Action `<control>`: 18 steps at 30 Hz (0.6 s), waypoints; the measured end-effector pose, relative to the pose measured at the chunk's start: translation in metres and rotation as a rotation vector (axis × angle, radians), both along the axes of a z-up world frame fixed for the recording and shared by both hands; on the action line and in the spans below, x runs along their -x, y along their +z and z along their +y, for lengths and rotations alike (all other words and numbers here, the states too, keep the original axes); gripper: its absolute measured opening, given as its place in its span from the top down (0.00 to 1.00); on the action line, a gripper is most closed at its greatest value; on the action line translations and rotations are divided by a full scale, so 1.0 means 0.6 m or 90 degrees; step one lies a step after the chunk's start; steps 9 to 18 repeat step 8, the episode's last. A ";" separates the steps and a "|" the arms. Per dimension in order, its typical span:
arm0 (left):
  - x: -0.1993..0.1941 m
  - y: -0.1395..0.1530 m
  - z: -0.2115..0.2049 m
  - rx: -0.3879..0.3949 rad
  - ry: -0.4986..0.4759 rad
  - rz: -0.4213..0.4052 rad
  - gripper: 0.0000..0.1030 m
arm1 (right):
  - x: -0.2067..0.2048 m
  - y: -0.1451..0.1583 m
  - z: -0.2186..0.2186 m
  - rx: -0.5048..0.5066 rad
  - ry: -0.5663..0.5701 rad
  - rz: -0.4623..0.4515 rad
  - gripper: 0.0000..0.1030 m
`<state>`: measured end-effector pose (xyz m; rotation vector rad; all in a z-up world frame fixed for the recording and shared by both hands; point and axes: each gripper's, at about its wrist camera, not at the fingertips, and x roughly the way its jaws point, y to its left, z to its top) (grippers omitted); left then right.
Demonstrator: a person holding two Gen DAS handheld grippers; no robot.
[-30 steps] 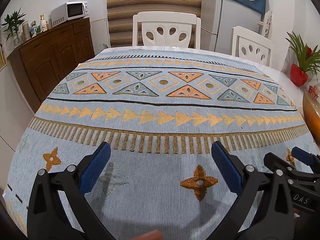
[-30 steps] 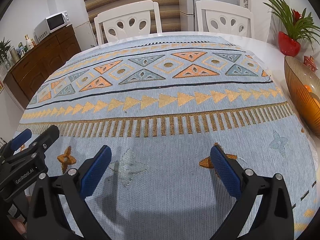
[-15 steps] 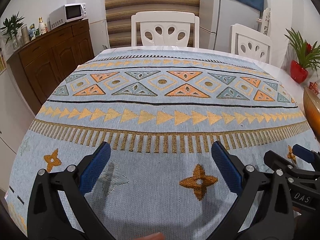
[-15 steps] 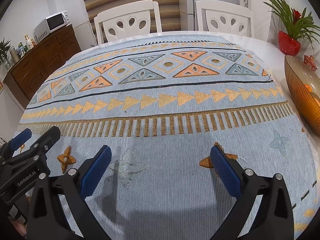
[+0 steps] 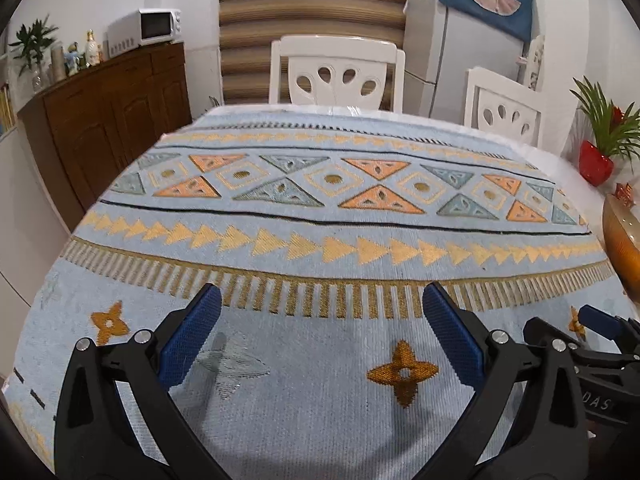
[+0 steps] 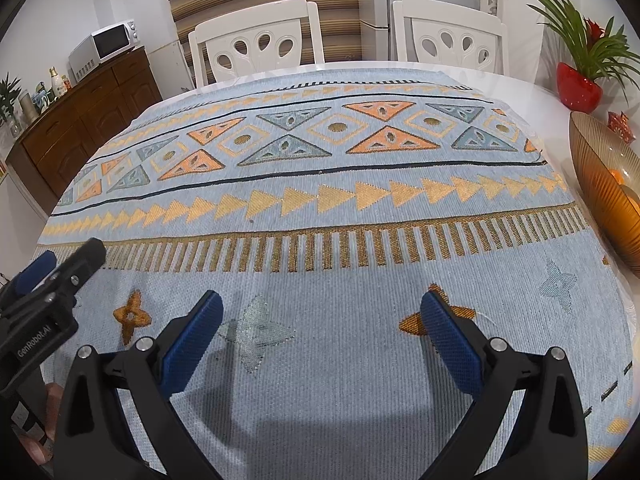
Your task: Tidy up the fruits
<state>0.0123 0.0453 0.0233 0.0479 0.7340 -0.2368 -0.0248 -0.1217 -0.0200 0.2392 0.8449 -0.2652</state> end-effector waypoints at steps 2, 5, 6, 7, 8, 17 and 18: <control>-0.010 -0.009 -0.005 -0.009 -0.004 0.036 0.03 | 0.000 -0.002 0.000 0.002 0.000 0.001 0.05; -0.013 -0.015 -0.011 -0.022 -0.005 0.051 0.03 | 0.000 -0.003 0.000 0.004 0.000 0.003 0.05; -0.007 -0.014 -0.013 -0.034 0.001 0.039 0.03 | 0.000 -0.003 0.000 0.005 0.000 0.004 0.05; -0.004 -0.014 -0.017 -0.043 0.003 0.030 0.03 | -0.001 -0.003 -0.001 0.006 0.000 0.005 0.05; 0.002 -0.013 -0.023 -0.055 -0.003 0.020 0.03 | -0.001 -0.004 -0.001 0.007 0.000 0.006 0.05; 0.002 -0.013 -0.023 -0.055 -0.003 0.020 0.03 | -0.001 -0.004 -0.001 0.007 0.000 0.006 0.05; 0.002 -0.013 -0.023 -0.055 -0.003 0.020 0.03 | -0.001 -0.004 -0.001 0.007 0.000 0.006 0.05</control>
